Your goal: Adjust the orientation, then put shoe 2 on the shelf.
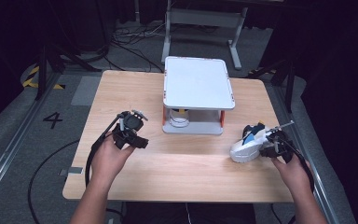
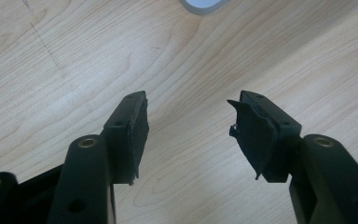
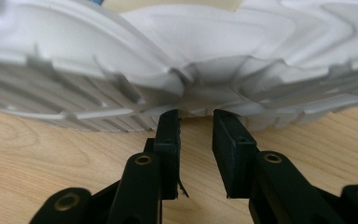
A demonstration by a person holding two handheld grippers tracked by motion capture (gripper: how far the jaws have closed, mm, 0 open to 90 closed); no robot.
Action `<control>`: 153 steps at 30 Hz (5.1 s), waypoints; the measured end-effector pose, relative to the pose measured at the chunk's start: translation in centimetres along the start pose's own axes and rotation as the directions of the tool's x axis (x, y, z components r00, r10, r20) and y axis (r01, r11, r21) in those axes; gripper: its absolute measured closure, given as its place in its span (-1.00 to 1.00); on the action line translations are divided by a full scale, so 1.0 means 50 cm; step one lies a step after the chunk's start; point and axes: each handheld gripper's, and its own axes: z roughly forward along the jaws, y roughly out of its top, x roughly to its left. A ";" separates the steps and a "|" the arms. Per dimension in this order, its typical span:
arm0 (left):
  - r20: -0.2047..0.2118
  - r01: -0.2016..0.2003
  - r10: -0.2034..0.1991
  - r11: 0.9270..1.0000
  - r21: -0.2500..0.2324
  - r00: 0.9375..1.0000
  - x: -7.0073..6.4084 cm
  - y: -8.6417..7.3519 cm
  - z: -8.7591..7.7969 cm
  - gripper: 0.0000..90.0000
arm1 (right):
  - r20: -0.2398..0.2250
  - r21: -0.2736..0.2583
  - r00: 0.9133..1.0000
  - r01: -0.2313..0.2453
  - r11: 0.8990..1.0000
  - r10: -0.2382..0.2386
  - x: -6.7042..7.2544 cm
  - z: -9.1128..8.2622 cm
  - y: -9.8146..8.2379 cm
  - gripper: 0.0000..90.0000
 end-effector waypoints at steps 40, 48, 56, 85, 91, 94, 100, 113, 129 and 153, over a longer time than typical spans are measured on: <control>0.023 -0.067 0.066 0.997 0.047 0.998 -0.035 0.031 0.034 -0.05 | 0.118 -0.040 0.984 0.141 0.989 -0.136 0.086 -0.126 0.004 0.94; 0.043 -0.095 0.093 0.994 0.048 0.995 -0.043 0.054 0.046 -0.06 | 0.108 0.040 0.982 0.151 0.988 -0.155 0.097 -0.129 -0.033 0.94; 0.043 -0.075 0.074 0.996 0.040 0.996 -0.035 0.046 0.037 -0.06 | 0.003 0.097 0.987 0.158 0.983 -0.159 0.090 -0.125 -0.045 0.91; 0.030 -0.047 0.046 0.997 0.054 0.998 -0.020 0.027 0.041 -0.06 | -0.119 -0.063 0.963 0.235 0.970 -0.241 0.137 -0.058 0.036 0.49; 0.043 -0.055 0.052 0.996 0.069 0.998 -0.016 0.027 0.040 -0.07 | -0.168 -0.137 0.957 0.217 0.967 -0.238 0.132 -0.132 0.026 0.29; 0.043 -0.043 0.040 0.996 0.080 0.998 -0.006 0.023 0.037 -0.07 | -0.123 -0.147 0.970 0.192 0.970 -0.211 0.118 -0.172 0.018 0.24; 0.009 -0.005 0.004 0.994 0.111 1.000 0.026 0.011 0.022 -0.07 | -0.122 -0.144 0.984 0.114 0.983 -0.132 0.066 -0.222 0.000 0.16; 0.005 -0.009 0.008 0.986 0.164 1.000 0.050 -0.012 0.018 -0.06 | -0.099 -0.015 0.995 0.019 1.000 -0.020 -0.009 -0.221 -0.026 0.14; 0.003 -0.015 0.014 0.983 0.181 1.000 0.040 -0.007 0.026 -0.20 | -0.138 0.142 0.990 0.020 0.990 0.000 -0.033 -0.166 -0.043 0.61; 0.012 -0.043 0.042 0.986 0.163 0.999 0.029 -0.002 0.028 -0.19 | -0.385 0.024 0.861 0.370 0.929 -0.333 0.154 -0.179 -0.005 0.42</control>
